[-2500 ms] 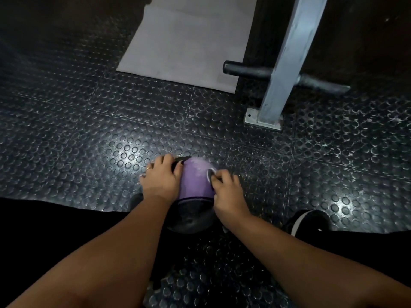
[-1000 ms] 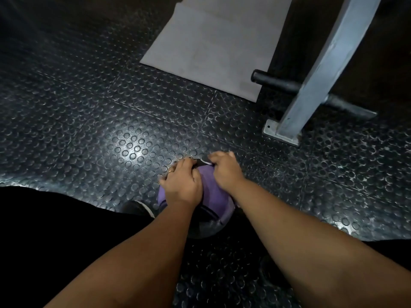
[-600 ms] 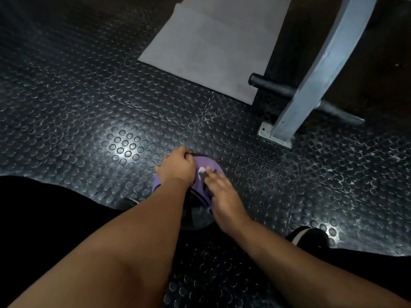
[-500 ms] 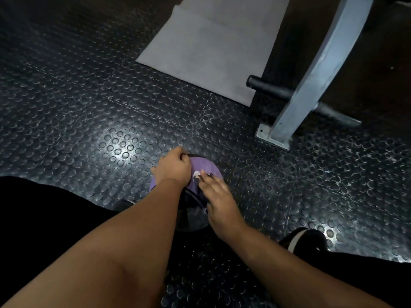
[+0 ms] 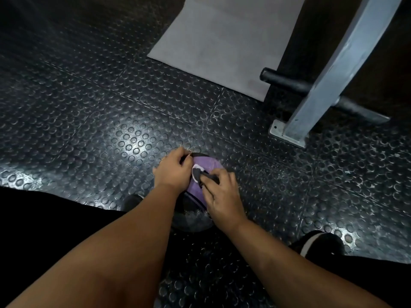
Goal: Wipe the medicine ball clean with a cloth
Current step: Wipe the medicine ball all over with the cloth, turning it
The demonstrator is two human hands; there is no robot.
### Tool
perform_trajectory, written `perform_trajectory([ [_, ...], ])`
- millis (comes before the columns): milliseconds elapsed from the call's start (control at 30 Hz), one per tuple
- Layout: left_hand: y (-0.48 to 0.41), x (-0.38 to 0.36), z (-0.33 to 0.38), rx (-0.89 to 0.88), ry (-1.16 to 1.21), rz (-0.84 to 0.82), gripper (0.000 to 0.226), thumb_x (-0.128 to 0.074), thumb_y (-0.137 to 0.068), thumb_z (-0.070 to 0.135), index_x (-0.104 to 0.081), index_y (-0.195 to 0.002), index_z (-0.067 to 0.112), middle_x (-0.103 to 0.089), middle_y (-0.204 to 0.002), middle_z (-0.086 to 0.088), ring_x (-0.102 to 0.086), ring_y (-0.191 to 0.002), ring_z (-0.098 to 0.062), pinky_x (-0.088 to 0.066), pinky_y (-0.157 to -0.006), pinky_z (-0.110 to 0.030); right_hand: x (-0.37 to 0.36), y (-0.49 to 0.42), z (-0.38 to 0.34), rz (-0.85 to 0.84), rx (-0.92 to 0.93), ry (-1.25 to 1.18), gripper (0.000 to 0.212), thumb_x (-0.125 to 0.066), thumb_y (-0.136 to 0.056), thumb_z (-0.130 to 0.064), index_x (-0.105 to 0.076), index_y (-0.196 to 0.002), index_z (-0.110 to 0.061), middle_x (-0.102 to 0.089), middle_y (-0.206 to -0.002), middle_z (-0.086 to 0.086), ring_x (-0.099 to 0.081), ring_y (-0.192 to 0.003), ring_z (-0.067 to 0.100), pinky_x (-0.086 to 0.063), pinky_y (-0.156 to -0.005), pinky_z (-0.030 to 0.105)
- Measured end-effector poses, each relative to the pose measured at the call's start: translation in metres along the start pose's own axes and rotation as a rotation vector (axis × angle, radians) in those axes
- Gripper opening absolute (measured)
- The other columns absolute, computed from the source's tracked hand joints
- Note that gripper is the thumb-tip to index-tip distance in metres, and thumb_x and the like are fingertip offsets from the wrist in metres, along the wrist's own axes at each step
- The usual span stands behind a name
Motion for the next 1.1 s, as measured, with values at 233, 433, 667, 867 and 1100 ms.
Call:
perform_trajectory([
  [233, 0.004, -0.002, -0.001, -0.047, -0.057, -0.022, 0.024, -0.045, -0.083, 0.056, -0.055, -0.096, 0.038, -0.058, -0.098, 0.016, -0.057, -0.094, -0.018, -0.044, -0.096, -0.052, -0.009, -0.06, 0.041, -0.038, -0.335, -0.091, 0.027, -0.047, -0.097, -0.014, -0.066, -0.112, -0.003, -0.049, -0.109, 0.004, -0.039, -0.097, 0.016, -0.037, -0.089, 0.028],
  [433, 0.006, -0.003, 0.002, -0.025, -0.05, 0.006, 0.018, -0.053, -0.089, 0.053, -0.057, -0.095, 0.036, -0.06, -0.099, 0.016, -0.058, -0.095, -0.016, -0.041, -0.094, -0.046, -0.022, -0.093, 0.064, -0.234, -0.491, -0.073, 0.033, -0.041, -0.099, -0.015, -0.062, -0.121, -0.002, -0.046, -0.128, 0.012, -0.042, -0.115, 0.031, -0.035, -0.098, 0.034],
  [667, -0.006, 0.003, 0.003, 0.094, 0.022, 0.005, 0.009, -0.057, -0.09, 0.05, -0.058, -0.088, 0.041, -0.062, -0.091, 0.02, -0.061, -0.091, -0.016, -0.047, -0.094, -0.044, -0.006, -0.035, 0.019, 0.01, -0.288, -0.051, 0.028, -0.043, -0.091, 0.0, -0.061, -0.113, 0.001, -0.044, -0.11, 0.011, -0.04, -0.1, 0.023, -0.044, -0.087, 0.039],
  [867, -0.01, 0.006, -0.004, 0.061, 0.052, -0.001, 0.008, -0.061, -0.091, 0.044, -0.059, -0.086, 0.038, -0.061, -0.087, 0.019, -0.062, -0.091, -0.017, -0.045, -0.078, -0.031, -0.001, -0.012, -0.002, -0.009, -0.099, -0.06, 0.03, -0.045, -0.085, -0.003, -0.06, -0.11, -0.001, -0.048, -0.104, 0.012, -0.043, -0.094, 0.025, -0.046, -0.079, 0.042],
  [1100, 0.001, 0.0, -0.001, -0.027, -0.008, -0.001, 0.025, -0.052, -0.081, 0.057, -0.059, -0.092, 0.036, -0.059, -0.096, 0.018, -0.057, -0.091, -0.012, -0.044, -0.097, -0.048, -0.013, -0.08, 0.055, -0.13, -0.37, -0.09, 0.031, -0.045, -0.092, -0.001, -0.065, -0.116, -0.002, -0.052, -0.112, 0.012, -0.05, -0.104, 0.03, -0.045, -0.091, 0.037],
])
Point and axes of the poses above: each hand's wrist, its own y-axis away from the middle knuckle, its own x-axis out of the back of the hand, z = x × y, the point moved 2 cm from there along -y, towards the middle knuckle
